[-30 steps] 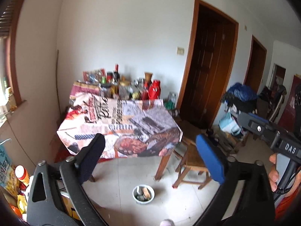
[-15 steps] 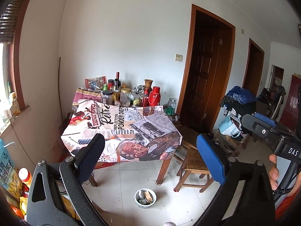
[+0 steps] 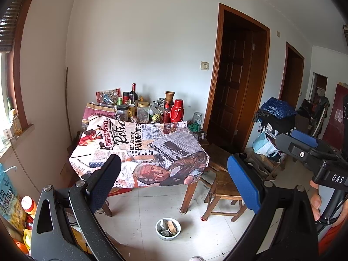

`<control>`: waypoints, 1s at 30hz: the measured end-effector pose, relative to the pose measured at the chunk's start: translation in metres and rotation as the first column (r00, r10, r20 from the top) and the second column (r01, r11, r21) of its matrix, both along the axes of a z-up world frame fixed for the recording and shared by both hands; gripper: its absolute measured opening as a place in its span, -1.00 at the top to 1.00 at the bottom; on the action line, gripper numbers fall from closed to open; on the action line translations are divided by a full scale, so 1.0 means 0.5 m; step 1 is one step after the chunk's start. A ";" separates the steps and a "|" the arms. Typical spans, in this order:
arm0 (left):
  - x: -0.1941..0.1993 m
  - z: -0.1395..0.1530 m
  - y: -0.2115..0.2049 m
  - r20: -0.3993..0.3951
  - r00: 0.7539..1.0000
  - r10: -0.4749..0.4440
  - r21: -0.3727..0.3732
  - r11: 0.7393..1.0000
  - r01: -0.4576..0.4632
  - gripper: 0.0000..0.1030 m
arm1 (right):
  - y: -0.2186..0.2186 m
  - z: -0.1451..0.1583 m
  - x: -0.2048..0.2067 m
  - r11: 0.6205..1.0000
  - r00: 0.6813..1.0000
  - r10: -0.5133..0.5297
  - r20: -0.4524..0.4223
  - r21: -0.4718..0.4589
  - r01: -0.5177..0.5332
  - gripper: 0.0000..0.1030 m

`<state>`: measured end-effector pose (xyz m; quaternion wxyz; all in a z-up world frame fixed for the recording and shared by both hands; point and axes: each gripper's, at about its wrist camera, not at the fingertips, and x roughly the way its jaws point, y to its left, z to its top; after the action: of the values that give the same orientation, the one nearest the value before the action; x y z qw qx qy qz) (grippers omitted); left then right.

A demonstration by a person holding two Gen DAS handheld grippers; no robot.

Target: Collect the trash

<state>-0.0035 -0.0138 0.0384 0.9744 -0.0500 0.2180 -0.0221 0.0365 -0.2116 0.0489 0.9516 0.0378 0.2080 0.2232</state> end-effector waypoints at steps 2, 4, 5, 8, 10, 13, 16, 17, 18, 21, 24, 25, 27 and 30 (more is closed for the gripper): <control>0.000 -0.001 0.002 -0.004 1.000 0.001 -0.004 1.000 -0.001 -0.92 | 0.000 0.001 0.000 1.000 1.000 0.002 -0.006 -0.005 -0.002 -1.00; 0.002 -0.002 0.001 -0.007 1.000 0.002 -0.005 1.000 -0.002 -0.92 | 0.001 0.001 0.001 1.000 1.000 0.004 -0.009 -0.008 -0.004 -1.00; 0.002 -0.003 0.001 -0.008 1.000 0.002 -0.005 1.000 -0.002 -0.92 | 0.001 0.000 0.002 1.000 1.000 0.005 -0.011 -0.009 -0.005 -1.00; 0.010 -0.002 0.002 -0.014 1.000 0.002 -0.004 1.000 -0.002 -0.92 | 0.001 0.002 0.002 1.000 1.000 0.004 -0.014 -0.012 -0.004 -1.00; 0.010 -0.003 0.003 -0.016 1.000 0.002 -0.005 1.000 -0.002 -0.92 | 0.003 0.002 0.004 1.000 1.000 0.002 -0.018 -0.011 -0.002 -1.00; 0.010 -0.002 0.003 -0.016 1.000 0.002 -0.005 1.000 -0.002 -0.92 | 0.002 0.004 0.004 1.000 1.000 0.001 -0.022 -0.009 -0.001 -1.00; 0.010 -0.002 0.005 -0.013 1.000 0.003 -0.008 1.000 -0.004 -0.92 | 0.001 0.006 0.005 1.000 1.000 0.000 -0.022 -0.009 0.000 -1.00; 0.010 -0.001 0.006 -0.012 1.000 0.004 -0.011 1.000 -0.004 -0.92 | 0.002 0.006 0.006 1.000 1.000 -0.001 -0.022 -0.009 0.001 -1.00; 0.011 -0.001 0.007 -0.012 1.000 0.004 -0.014 1.000 -0.004 -0.92 | 0.002 0.004 0.007 1.000 1.000 0.000 -0.023 -0.008 -0.001 -1.00; 0.012 -0.001 0.010 -0.012 1.000 0.002 -0.020 1.000 -0.003 -0.92 | 0.001 0.006 0.006 1.000 1.000 0.000 -0.023 -0.009 0.000 -1.00; 0.010 0.001 0.011 -0.008 1.000 0.003 -0.019 1.000 -0.004 -0.92 | 0.001 0.006 0.005 1.000 1.000 -0.004 -0.022 -0.011 0.004 -1.00; 0.009 0.001 0.011 -0.007 1.000 0.004 -0.019 1.000 -0.004 -0.92 | 0.000 0.008 0.004 1.000 1.000 -0.006 -0.021 -0.012 0.006 -1.00; 0.009 0.002 0.011 -0.007 1.000 0.000 -0.020 1.000 0.000 -0.92 | 0.000 0.008 0.002 1.000 1.000 -0.010 -0.022 -0.012 0.010 -1.00; 0.009 0.002 0.008 -0.006 1.000 0.000 -0.015 1.000 -0.001 -0.92 | -0.002 0.009 0.001 1.000 1.000 -0.012 -0.024 -0.011 0.012 -1.00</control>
<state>0.0012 -0.0096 0.0393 0.9734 -0.0576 0.2207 -0.0234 0.0372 -0.2128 0.0534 0.9505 0.0368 0.2204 0.2160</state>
